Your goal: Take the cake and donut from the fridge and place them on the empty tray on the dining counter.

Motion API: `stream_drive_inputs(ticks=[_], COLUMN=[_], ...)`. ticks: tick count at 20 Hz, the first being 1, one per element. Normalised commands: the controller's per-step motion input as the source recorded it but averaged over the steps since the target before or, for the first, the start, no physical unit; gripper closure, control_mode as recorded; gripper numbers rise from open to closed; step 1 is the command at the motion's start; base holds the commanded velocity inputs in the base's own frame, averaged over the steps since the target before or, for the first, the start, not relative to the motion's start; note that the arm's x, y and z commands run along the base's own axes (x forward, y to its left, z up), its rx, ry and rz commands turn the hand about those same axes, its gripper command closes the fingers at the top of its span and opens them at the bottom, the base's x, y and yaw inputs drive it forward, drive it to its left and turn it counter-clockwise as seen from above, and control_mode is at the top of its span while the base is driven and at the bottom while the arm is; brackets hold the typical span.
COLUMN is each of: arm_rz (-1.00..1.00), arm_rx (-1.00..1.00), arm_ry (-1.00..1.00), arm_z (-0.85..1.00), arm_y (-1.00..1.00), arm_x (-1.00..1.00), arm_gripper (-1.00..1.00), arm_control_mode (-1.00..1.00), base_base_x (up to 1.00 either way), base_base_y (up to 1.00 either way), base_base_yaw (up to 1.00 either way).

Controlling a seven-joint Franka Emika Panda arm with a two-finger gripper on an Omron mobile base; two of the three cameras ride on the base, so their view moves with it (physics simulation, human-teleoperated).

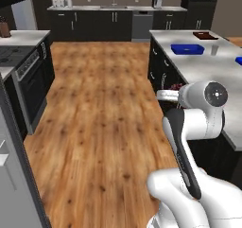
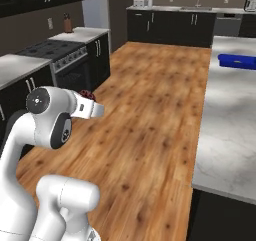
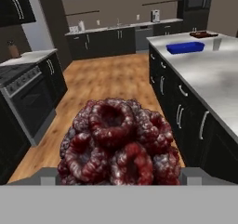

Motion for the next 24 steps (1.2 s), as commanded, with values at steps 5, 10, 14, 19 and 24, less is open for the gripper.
stream_drive_inputs(ticks=[5, 10, 14, 19, 24], arm_rz=[0.00, 0.00, 0.00, 0.00, 0.00], arm_rx=[0.00, 0.00, 0.00, 0.00, 0.00], arm_ry=[0.00, 0.00, 0.00, 0.00, 0.00], arm_z=[0.00, 0.00, 0.00, 0.00, 0.00], arm_y=[0.00, 0.00, 0.00, 0.00, 0.00], arm_x=[0.00, 0.00, 0.00, 0.00, 0.00], arm_gripper=[1.00, 1.00, 1.00, 1.00, 1.00], arm_control_mode=[1.00, 1.00, 1.00, 1.00, 1.00], base_base_x=[0.42, 0.52, 0.53, 0.54, 0.58], base_base_y=[0.14, 0.12, 0.15, 0.19, 0.25], base_base_yaw=[-0.06, -0.05, -0.04, -0.05, -0.06])
